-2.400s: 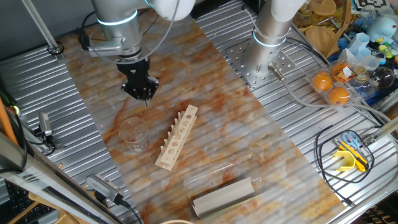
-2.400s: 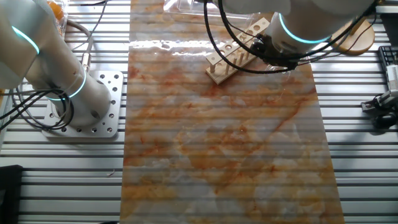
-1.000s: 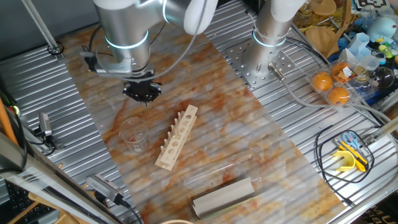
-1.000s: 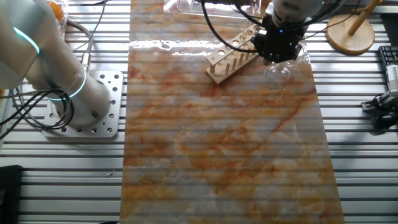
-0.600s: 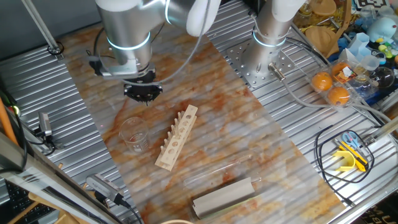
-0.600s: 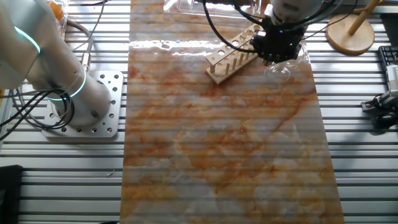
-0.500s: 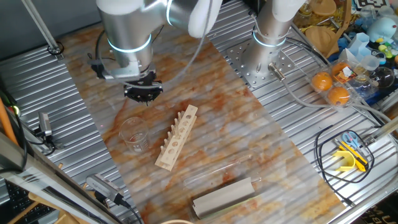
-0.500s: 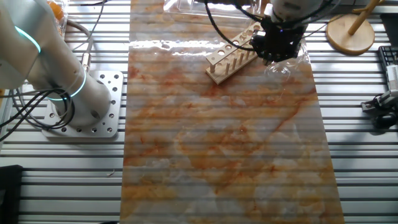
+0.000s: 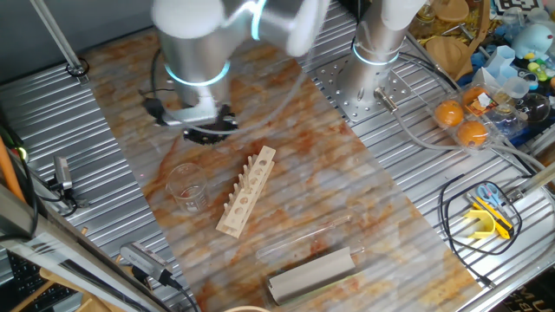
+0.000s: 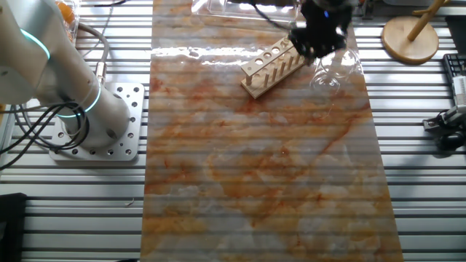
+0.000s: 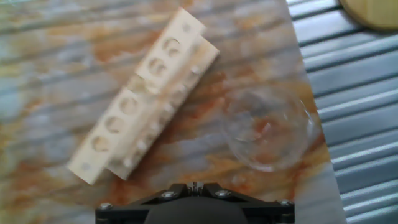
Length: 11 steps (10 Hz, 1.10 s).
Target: Pour out the test tube
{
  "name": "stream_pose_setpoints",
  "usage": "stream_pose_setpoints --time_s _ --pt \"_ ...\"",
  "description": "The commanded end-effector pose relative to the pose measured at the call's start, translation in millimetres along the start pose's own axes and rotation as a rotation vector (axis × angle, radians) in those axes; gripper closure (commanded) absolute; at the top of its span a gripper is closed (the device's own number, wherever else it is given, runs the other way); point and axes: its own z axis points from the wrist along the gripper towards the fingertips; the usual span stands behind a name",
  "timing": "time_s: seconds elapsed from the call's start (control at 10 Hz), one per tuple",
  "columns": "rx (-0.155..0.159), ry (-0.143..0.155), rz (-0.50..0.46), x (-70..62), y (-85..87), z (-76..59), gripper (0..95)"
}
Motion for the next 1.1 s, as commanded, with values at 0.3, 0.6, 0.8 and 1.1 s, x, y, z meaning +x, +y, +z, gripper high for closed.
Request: stream_pose_setpoints --time_s 0.3,0.6,0.8,1.1 --pt "-0.017 -0.025 -0.022 -30.3 12.3 -5.8 95.0" --pt "-0.004 0.005 -0.063 -51.8 23.5 -7.4 95.0" --pt "-0.011 0.04 -0.162 -51.8 23.5 -7.4 95.0" --pt "-0.012 0.047 -0.276 -51.8 23.5 -7.4 95.0"
